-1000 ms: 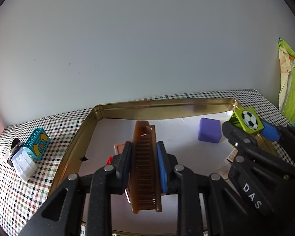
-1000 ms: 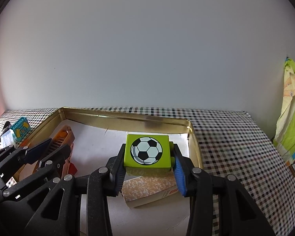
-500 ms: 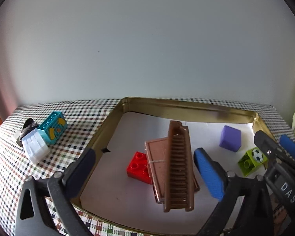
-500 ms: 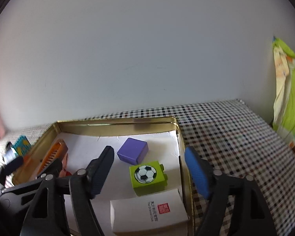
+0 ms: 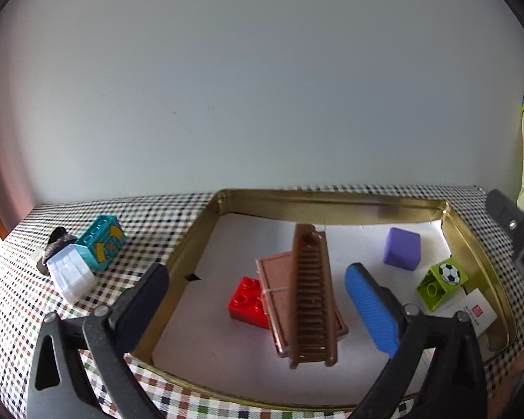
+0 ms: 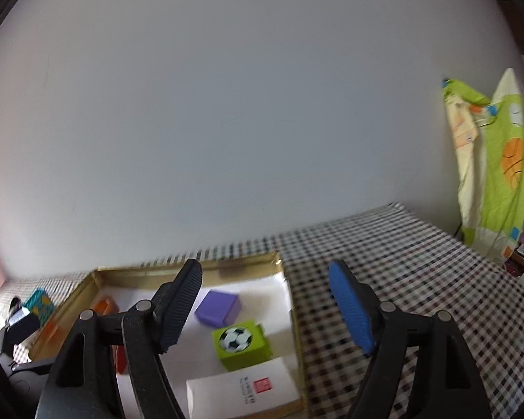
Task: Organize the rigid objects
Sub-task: 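Raise both open grippers out of the tin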
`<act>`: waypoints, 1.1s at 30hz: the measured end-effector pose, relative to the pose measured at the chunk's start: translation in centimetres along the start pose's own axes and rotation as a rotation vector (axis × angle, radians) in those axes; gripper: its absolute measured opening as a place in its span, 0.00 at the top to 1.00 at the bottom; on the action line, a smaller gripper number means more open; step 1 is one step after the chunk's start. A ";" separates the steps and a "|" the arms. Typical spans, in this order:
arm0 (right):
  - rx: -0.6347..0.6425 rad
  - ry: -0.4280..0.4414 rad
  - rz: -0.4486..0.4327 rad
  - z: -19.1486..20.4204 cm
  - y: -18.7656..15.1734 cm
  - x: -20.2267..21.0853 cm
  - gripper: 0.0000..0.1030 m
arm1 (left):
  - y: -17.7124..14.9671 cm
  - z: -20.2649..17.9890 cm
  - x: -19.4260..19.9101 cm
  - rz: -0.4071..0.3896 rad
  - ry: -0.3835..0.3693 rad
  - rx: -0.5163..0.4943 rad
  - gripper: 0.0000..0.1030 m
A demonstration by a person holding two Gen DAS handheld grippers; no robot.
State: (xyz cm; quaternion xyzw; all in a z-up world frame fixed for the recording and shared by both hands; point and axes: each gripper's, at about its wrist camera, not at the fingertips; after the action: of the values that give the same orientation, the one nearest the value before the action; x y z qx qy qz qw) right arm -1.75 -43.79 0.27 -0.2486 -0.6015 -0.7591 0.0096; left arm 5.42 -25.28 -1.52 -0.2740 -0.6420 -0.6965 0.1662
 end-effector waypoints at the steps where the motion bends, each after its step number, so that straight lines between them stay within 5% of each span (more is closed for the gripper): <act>1: -0.008 -0.005 -0.006 -0.1 0.0 0.0 0.25 | 0.0 0.0 0.1 -0.005 0.002 0.000 0.01; 6: -0.011 -0.005 0.004 0.0 -0.1 -0.4 0.25 | -0.1 0.3 0.4 -0.027 0.026 -0.007 0.01; 12: 0.016 0.026 -0.095 0.7 -0.3 1.1 0.25 | -0.3 1.0 1.3 -0.068 0.041 0.006 0.01; 24: 0.049 -0.045 -0.200 1.9 -0.8 3.3 0.25 | -0.6 2.3 1.7 -0.046 0.049 0.018 0.01; 33: 0.035 -0.033 -0.199 2.2 -1.2 3.6 0.25 | -1.3 3.5 2.6 -0.043 0.058 0.019 0.01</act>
State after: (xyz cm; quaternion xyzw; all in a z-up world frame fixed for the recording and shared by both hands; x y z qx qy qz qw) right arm -4.49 -40.41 0.97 -0.1998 -0.6365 -0.7415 -0.0713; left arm 3.20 -21.34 -0.90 -0.2383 -0.6493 -0.7015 0.1721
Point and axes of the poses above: each gripper's, at about its wrist camera, not at the fingertips, and x roughly against the way its jaws point, z to its left, y to its top, and after that the axes turned 6 degrees about z, right-handed
